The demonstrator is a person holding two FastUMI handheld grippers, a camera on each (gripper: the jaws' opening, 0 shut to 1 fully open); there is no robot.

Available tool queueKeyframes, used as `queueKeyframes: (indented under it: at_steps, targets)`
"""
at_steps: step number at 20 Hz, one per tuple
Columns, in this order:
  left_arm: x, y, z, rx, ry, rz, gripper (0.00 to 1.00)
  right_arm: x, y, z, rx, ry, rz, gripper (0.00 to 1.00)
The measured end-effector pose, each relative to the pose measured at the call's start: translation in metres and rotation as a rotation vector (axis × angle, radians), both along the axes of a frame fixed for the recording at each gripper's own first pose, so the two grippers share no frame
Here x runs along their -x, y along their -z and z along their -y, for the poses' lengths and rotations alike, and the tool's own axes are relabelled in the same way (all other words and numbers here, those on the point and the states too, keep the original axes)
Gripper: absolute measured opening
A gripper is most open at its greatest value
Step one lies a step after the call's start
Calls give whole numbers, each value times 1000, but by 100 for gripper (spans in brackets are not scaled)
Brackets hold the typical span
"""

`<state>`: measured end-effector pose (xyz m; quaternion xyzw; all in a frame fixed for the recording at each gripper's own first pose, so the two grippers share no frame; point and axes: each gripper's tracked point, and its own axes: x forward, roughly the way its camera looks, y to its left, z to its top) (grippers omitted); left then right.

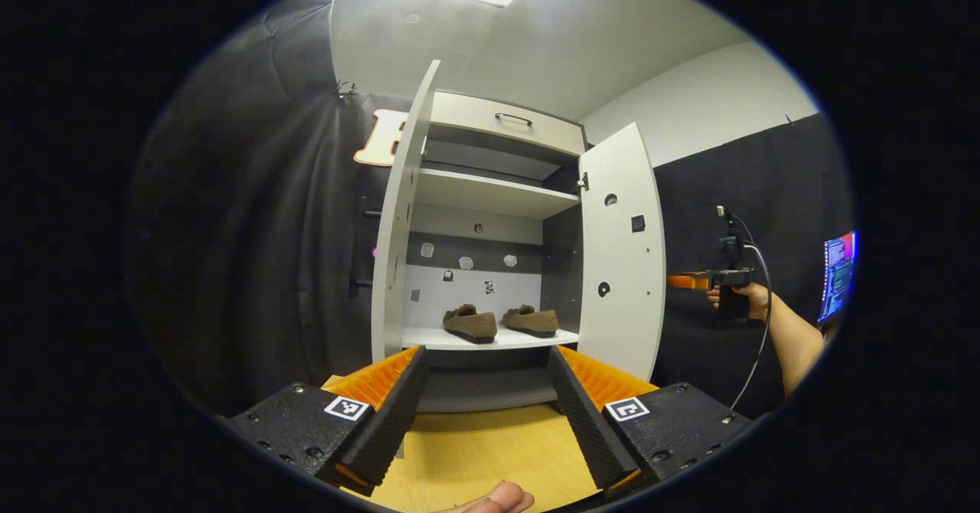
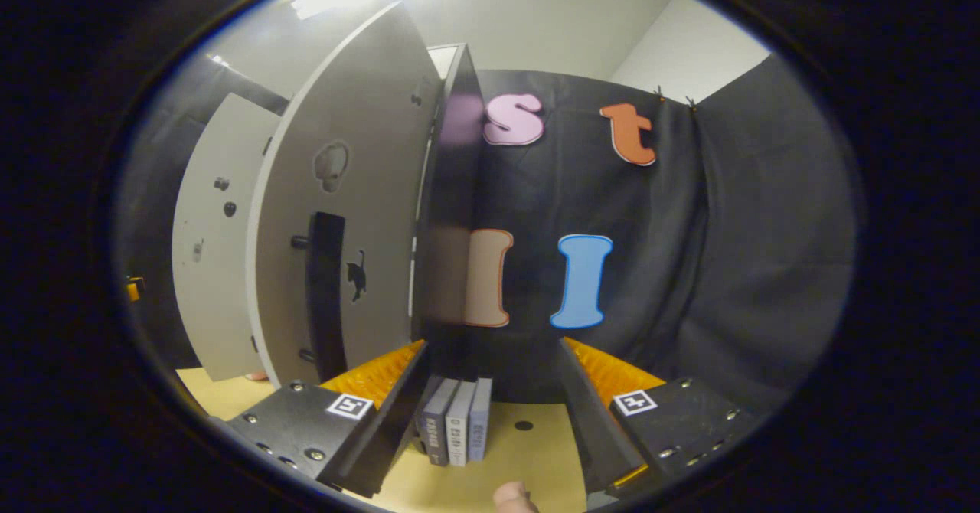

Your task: Grab one shoe with the right hand and put it into the shoe cabinet, grab the other shoe with the left hand and put it into the shoe cabinet; then close the right door with the right hand and the left door with the left hand.

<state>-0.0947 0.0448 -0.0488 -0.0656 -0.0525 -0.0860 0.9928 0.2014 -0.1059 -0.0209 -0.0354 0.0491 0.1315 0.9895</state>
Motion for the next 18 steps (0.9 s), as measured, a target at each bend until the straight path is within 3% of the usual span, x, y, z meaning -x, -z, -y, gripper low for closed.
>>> queueKeyframes:
  at_steps: [2,3,5,12,13,18]
  targets:
    - [0,5,-1,1,3,-11,96,0,-9,-35,-45,-47,5,98]
    - [-2,6,-7,11,-11,-13,96,-1,-10,-38,-15,-32,17,98]
    - [-4,3,-20,26,-50,-9,96,3,-12,-51,22,-41,7,87]
    - [-3,-3,-42,35,-100,3,93,5,-14,-79,-11,-40,12,90]
    - [-4,-2,-43,33,-103,-2,96,4,-12,-84,-27,-35,8,90]
    - [-9,4,-40,5,-94,-44,93,6,-13,-109,-9,-48,30,87]
